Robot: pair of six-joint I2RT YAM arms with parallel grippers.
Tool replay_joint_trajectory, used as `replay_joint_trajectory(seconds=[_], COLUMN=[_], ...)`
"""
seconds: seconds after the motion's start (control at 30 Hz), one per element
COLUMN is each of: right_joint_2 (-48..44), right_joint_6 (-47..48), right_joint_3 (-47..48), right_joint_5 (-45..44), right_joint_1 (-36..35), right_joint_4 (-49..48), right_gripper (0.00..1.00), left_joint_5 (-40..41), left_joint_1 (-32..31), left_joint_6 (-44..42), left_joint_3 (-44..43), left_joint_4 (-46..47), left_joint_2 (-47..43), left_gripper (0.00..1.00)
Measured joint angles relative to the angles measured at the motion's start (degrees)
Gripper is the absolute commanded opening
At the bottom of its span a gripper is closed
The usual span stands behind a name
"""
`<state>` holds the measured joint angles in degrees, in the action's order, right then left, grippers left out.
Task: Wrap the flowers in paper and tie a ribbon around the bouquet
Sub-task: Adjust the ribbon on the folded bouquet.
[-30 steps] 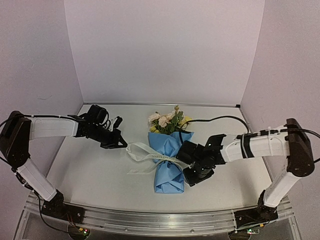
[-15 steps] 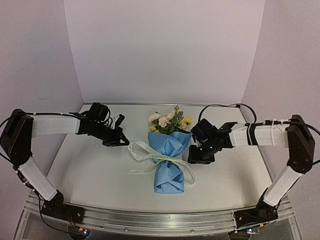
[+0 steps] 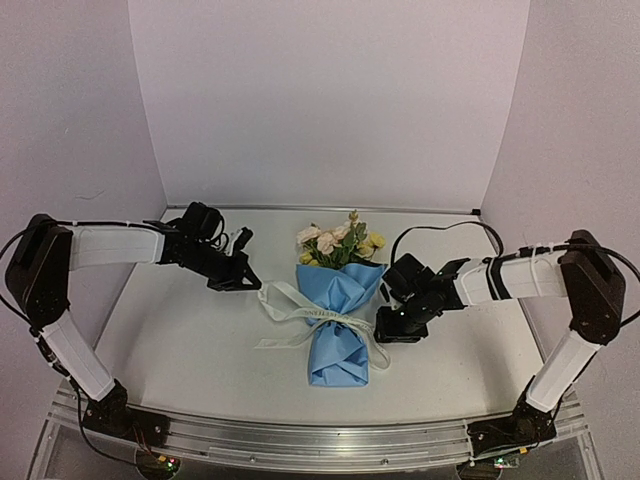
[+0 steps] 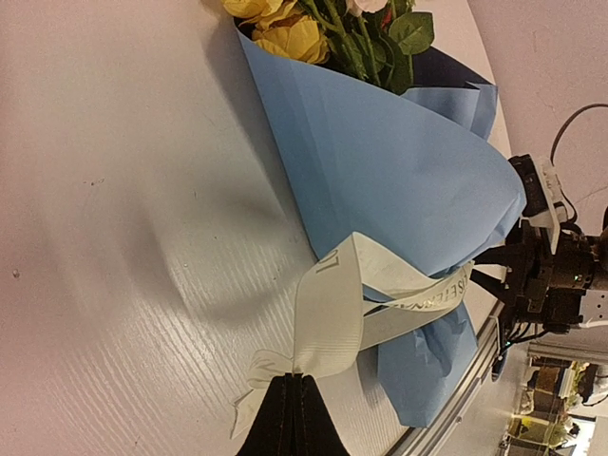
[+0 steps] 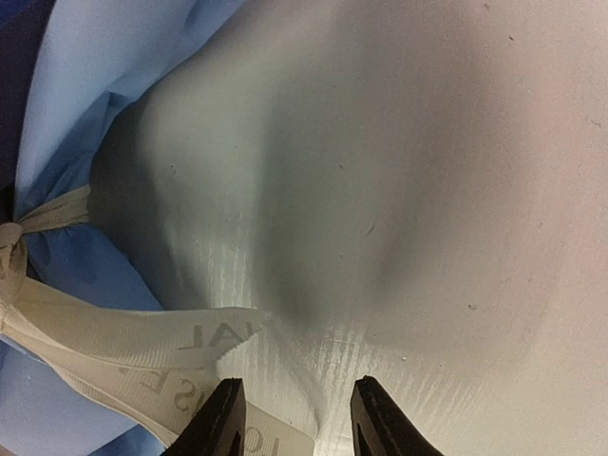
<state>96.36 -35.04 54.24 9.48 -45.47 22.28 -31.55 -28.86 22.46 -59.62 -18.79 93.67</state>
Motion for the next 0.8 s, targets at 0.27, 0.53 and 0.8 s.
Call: replay_joint_trajectory(seconds=[0.27, 0.53, 0.8], right_joint_2=[3.8, 5.0, 6.5], right_joint_6=[5.0, 11.7, 14.9], right_joint_3=[2.1, 5.1, 6.2], right_joint_5=[0.3, -0.8, -0.4], right_joint_1=[-0.3, -0.5, -0.5], right_joint_4=[-1.6, -2.2, -2.8], right_gripper=[0.53, 0.48, 0.04], left_joint_5=[-0.3, -0.8, -1.7], left_joint_1=[0.0, 0.0, 0.0], left_joint_6=[-0.1, -0.2, -0.6], left_joint_3=[-1.2, -2.2, -2.8], left_joint_4=[-0.8, -0.9, -1.3], left_joint_2=[0.7, 1.8, 2.5], left_gripper=[0.00, 0.00, 0.00])
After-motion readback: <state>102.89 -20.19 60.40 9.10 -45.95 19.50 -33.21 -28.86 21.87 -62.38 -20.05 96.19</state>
